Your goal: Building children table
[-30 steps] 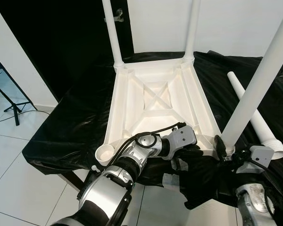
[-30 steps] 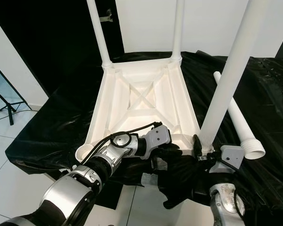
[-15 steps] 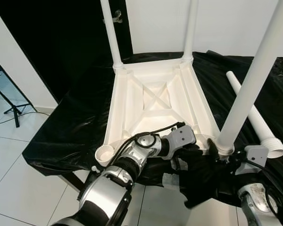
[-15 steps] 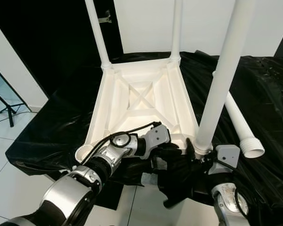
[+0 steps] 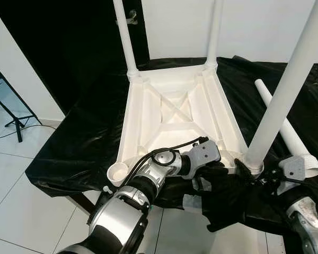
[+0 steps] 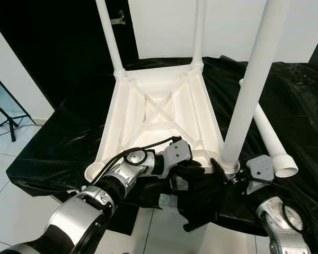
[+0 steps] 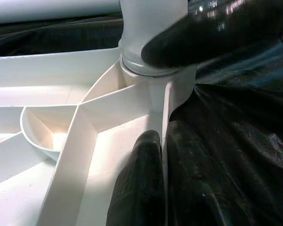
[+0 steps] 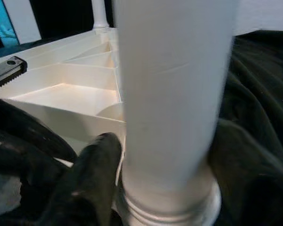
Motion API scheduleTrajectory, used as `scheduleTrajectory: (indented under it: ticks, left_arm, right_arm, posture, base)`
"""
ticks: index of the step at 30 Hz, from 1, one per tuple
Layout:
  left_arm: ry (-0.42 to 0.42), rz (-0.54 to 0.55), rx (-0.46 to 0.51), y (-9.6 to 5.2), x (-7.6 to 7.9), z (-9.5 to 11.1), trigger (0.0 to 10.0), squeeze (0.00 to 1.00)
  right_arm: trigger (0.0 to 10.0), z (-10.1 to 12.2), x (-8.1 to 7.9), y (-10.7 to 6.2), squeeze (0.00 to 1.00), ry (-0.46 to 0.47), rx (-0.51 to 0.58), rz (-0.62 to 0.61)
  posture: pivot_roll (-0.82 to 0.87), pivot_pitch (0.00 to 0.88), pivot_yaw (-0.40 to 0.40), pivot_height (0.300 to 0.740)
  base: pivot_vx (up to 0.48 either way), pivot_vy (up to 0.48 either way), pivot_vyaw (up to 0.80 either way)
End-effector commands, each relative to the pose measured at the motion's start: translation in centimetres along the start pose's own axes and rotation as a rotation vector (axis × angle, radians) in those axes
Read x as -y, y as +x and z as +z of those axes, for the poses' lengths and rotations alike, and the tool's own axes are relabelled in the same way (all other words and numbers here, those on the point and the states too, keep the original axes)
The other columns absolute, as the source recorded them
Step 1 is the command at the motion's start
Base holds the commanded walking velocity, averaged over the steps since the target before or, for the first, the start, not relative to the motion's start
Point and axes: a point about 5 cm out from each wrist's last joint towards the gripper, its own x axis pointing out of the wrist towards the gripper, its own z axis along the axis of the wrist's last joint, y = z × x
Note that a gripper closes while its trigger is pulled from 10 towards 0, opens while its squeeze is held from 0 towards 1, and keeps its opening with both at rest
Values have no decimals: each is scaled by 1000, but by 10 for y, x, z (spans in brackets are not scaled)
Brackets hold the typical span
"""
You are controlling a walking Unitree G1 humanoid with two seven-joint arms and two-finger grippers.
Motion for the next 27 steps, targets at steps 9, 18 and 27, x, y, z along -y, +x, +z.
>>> scheduleTrajectory:
  ticks: [9,18,27]
  left_arm:
    - [-145,78,-133,-6,14,-42,10000,0]
    - [-144,74,-132,-4,16,-43,10000,0]
    - [-137,67,-138,-5,16,-43,10000,0]
  right_arm:
    - [0,-8,-26,3,0,104,-62,-39]
    - [0,-23,-24,-8,0,108,-115,-579]
    - [0,-18,-33,3,0,106,-106,-622]
  posture:
    - [41,0,64,740]
    - [42,0,68,740]
    - [34,0,73,740]
  base:
    - [0,0,0]
    - [0,0,0]
    - [0,0,0]
